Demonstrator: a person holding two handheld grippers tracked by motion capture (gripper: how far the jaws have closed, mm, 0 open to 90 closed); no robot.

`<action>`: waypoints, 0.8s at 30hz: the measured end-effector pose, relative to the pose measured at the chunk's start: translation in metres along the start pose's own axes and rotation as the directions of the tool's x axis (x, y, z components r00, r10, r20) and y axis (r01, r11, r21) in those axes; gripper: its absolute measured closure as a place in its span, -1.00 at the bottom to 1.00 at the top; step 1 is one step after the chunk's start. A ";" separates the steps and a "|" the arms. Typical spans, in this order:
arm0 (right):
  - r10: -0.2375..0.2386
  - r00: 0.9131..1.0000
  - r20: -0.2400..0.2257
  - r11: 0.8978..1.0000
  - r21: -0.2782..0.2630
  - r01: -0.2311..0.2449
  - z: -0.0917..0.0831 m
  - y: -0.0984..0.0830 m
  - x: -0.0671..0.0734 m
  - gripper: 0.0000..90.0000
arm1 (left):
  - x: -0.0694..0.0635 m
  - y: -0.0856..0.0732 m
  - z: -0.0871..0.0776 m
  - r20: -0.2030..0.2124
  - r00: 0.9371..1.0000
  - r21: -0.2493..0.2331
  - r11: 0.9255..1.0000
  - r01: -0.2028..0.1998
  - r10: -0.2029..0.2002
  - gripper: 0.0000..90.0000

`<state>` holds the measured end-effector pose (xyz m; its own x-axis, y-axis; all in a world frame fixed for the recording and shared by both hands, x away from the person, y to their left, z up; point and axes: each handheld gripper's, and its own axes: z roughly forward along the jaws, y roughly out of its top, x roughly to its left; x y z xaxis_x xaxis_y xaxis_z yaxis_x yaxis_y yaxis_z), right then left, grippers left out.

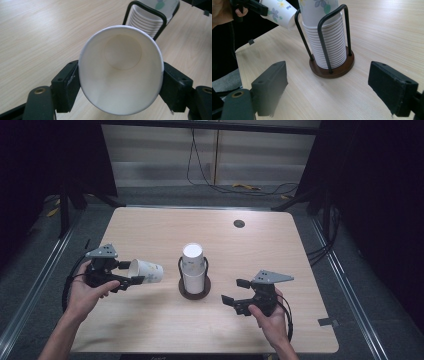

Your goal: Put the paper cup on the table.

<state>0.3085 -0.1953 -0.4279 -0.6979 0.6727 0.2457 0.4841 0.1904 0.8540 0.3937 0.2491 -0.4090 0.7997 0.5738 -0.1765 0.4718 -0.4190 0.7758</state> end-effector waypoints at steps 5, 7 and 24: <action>0.004 1.000 0.003 1.000 0.001 -0.004 -0.001 0.000 -0.001 -0.66 | 0.003 0.007 0.006 -0.020 1.000 0.032 0.999 -0.003 0.004 -0.43; 0.004 1.000 0.004 1.000 0.002 -0.004 -0.001 0.000 -0.001 -0.66 | 0.004 0.010 0.007 -0.019 1.000 0.041 0.999 -0.002 0.003 -0.43; 0.006 1.000 0.004 1.000 0.004 -0.006 -0.001 -0.001 -0.002 -0.65 | 0.013 0.038 0.026 -0.076 0.995 0.187 0.981 -0.056 0.071 -0.44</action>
<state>0.3089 -0.1976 -0.4284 -0.6932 0.6764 0.2488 0.4901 0.1893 0.8509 0.4314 0.2224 -0.3974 0.8007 0.5944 -0.0740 0.4875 -0.5749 0.6572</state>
